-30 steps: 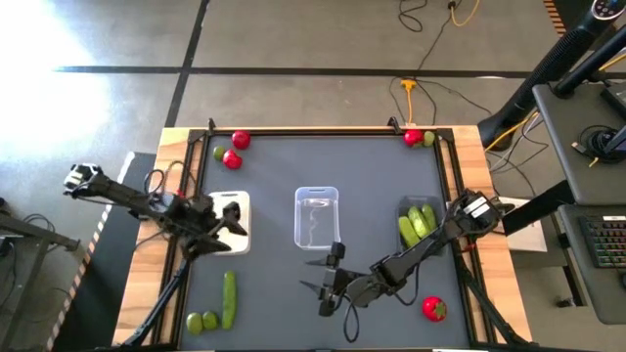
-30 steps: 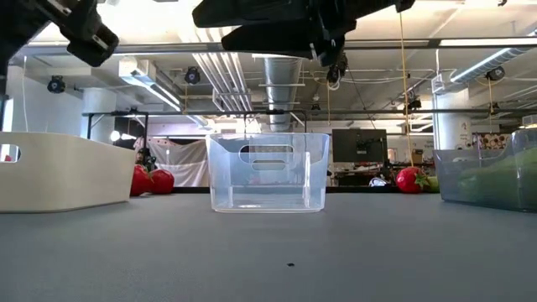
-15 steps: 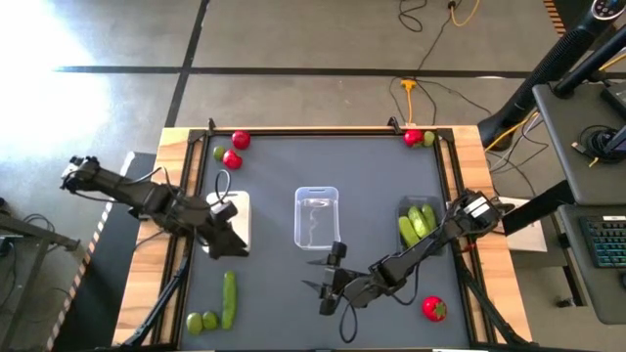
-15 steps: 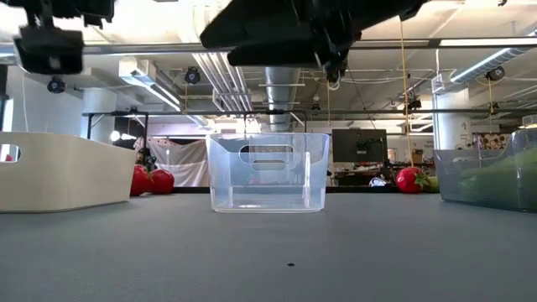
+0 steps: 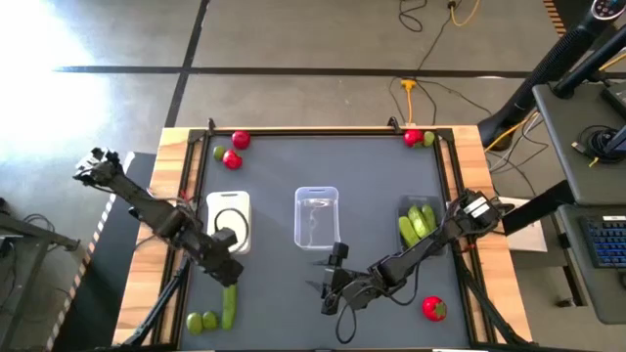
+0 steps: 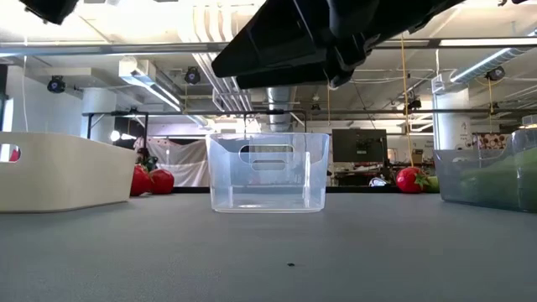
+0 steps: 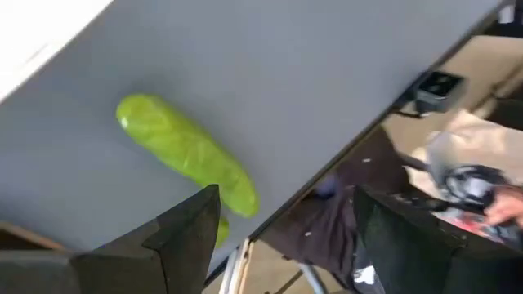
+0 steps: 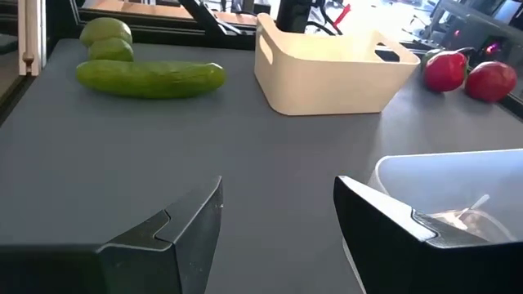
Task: Sort produce into baskets
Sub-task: Put the green cucumber into the black bin
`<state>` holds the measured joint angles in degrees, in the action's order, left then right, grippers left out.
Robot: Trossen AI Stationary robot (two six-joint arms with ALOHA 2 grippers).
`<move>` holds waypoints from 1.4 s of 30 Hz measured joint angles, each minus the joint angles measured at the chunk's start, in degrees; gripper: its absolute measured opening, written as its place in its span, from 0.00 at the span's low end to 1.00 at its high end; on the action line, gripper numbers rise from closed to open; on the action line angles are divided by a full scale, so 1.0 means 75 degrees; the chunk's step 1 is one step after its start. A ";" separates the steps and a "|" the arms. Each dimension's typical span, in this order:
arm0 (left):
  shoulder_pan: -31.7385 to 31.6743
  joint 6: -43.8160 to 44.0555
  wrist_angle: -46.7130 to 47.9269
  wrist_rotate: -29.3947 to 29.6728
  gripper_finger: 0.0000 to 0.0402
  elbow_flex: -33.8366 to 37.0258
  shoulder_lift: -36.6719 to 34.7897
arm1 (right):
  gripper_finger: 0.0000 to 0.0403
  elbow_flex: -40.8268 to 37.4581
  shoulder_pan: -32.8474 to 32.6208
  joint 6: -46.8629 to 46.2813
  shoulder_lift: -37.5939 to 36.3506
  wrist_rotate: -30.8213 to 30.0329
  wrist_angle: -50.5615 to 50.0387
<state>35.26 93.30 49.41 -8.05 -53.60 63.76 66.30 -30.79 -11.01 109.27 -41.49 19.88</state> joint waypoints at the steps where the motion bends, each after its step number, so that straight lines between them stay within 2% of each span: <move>1: 0.0062 0.0113 0.0023 -0.0006 0.65 -0.0085 0.0158 | 0.56 0.0000 -0.0026 -0.0061 0.0000 0.0031 -0.0033; 8: 0.0246 0.0699 0.0414 -0.0024 0.65 -0.0292 0.1373 | 0.56 0.0000 -0.0200 -0.0775 0.0044 0.1197 -0.0676; 16: 0.0246 0.0807 0.0524 -0.0653 0.67 -0.0275 0.2613 | 0.56 0.0000 -0.0688 -0.1098 0.0380 0.1196 -0.0620; 29: 0.0671 0.1946 0.0373 -0.0589 0.68 -0.0272 0.3370 | 0.56 0.0000 -0.1665 -0.1889 0.0437 0.1196 -0.0618; 35: 0.0897 0.2313 -0.0369 -0.0554 0.68 -0.0280 0.4013 | 0.56 0.0000 -0.2057 -0.2076 0.0437 0.1191 -0.0615; 42: 0.0960 0.2235 -0.0409 -0.0666 0.68 -0.0757 0.5082 | 0.56 0.0000 -0.2410 -0.2345 0.0437 0.1191 -0.0616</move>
<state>42.46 110.07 46.34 -13.04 -59.27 101.87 66.30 -48.86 -28.60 112.55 -32.56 15.26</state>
